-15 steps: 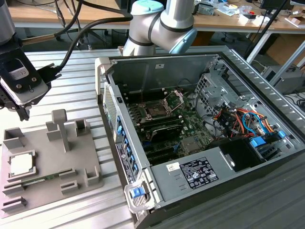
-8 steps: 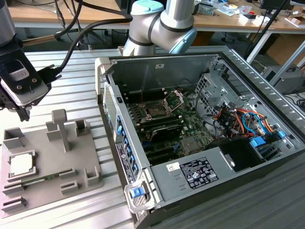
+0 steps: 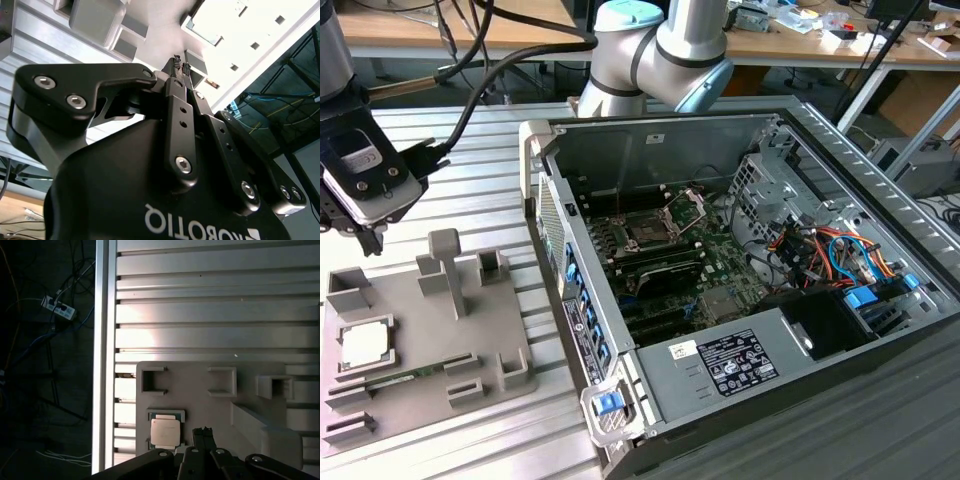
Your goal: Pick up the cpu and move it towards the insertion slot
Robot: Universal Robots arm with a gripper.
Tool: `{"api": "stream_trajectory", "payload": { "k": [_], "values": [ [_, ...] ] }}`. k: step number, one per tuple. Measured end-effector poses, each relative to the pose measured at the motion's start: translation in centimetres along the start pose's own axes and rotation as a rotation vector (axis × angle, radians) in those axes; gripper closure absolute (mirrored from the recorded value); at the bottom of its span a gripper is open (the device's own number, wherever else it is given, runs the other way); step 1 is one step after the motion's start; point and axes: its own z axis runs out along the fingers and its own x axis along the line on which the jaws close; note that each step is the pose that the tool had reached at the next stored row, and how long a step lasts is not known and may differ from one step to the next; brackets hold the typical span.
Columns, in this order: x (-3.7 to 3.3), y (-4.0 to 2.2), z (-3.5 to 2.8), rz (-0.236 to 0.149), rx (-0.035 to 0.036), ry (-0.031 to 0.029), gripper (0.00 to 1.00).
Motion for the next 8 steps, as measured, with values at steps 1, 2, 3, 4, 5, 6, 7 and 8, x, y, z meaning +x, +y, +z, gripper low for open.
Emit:
{"api": "stream_trajectory", "payload": {
  "k": [1,2,3,4,5,6,7,8],
  "values": [
    [0.0,0.0,0.03,0.0,-0.0001,0.0,0.89],
    [0.0,0.0,0.06,0.0,0.0,0.0,0.89],
    [0.0,0.0,0.07,0.0,0.0001,0.0,0.89],
    [0.0,-0.01,0.11,0.0,0.0,0.0,0.89],
    [0.0,-0.01,0.14,0.0,0.0,0.0,0.89],
    [0.0,-0.01,0.16,0.0,0.0,0.0,0.89],
    [0.0,-0.01,0.19,0.0,0.0,0.0,0.89],
    [0.0,-0.01,0.21,0.0,0.0,0.0,0.89]
  ]
}}
